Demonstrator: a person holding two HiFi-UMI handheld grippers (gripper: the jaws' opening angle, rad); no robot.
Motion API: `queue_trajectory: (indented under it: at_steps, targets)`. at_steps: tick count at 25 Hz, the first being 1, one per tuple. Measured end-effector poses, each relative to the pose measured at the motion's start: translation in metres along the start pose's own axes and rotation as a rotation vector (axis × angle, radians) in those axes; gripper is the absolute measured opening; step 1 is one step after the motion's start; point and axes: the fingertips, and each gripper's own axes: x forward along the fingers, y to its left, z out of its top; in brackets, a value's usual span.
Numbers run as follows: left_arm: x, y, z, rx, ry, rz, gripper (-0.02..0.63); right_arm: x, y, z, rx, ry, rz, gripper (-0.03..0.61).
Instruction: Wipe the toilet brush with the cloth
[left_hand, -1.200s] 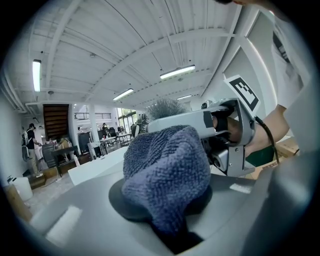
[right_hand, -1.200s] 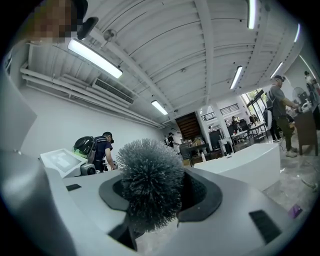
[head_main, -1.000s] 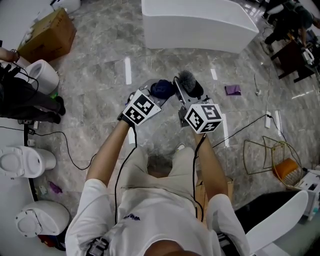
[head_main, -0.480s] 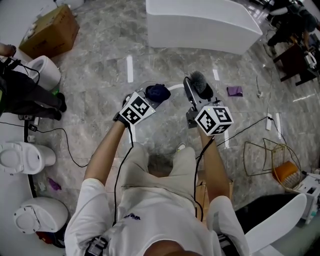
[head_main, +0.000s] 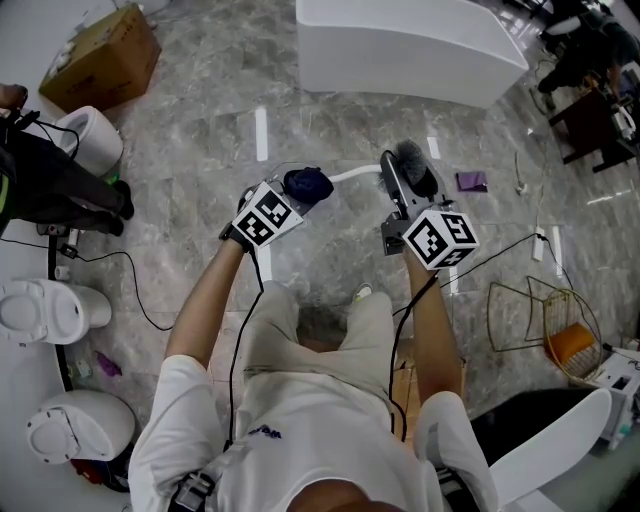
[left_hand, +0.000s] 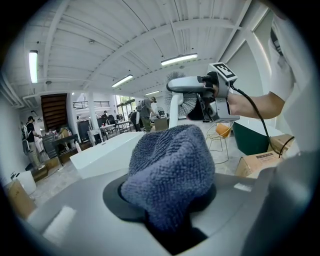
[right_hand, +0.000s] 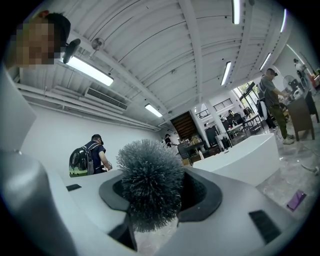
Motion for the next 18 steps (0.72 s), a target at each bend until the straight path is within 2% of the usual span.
queue_trajectory:
  at_steps: [18]
  targets:
    - [-0.018,0.003,-0.034,0.042,0.067,-0.008,0.148,-0.007,-0.029,0.000,0.130,0.011,-0.030,0.221]
